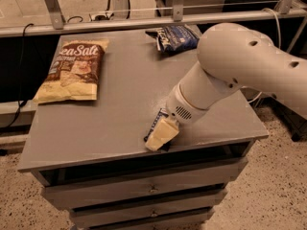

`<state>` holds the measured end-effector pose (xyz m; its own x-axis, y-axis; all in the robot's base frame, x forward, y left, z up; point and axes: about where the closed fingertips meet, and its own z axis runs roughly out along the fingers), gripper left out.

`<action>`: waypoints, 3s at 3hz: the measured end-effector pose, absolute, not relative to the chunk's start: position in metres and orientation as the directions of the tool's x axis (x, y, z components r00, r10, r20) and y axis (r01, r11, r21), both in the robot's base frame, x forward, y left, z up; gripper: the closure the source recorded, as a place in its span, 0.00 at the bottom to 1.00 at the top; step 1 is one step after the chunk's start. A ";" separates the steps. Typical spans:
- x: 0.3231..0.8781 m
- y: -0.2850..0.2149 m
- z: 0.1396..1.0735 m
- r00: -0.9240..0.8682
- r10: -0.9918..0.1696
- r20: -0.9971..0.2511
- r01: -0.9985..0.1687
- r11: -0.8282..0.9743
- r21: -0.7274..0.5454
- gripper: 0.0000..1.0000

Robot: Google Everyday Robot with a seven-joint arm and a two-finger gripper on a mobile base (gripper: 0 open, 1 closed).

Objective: Move rxbar blueberry near blue chip bag

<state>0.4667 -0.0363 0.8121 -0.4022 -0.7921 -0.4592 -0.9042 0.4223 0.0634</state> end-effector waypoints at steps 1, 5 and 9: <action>0.467 -0.036 0.817 -0.402 -0.792 -0.460 -0.904 0.422 0.063 0.65; 0.505 -0.072 0.879 -0.324 -0.772 -0.546 -0.896 0.436 -0.084 1.00; 0.521 -0.108 0.932 -0.214 -0.729 -0.650 -0.884 0.427 -0.189 1.00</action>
Offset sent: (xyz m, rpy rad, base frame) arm 0.0028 0.0076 0.0061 0.0213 -0.0124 -0.0051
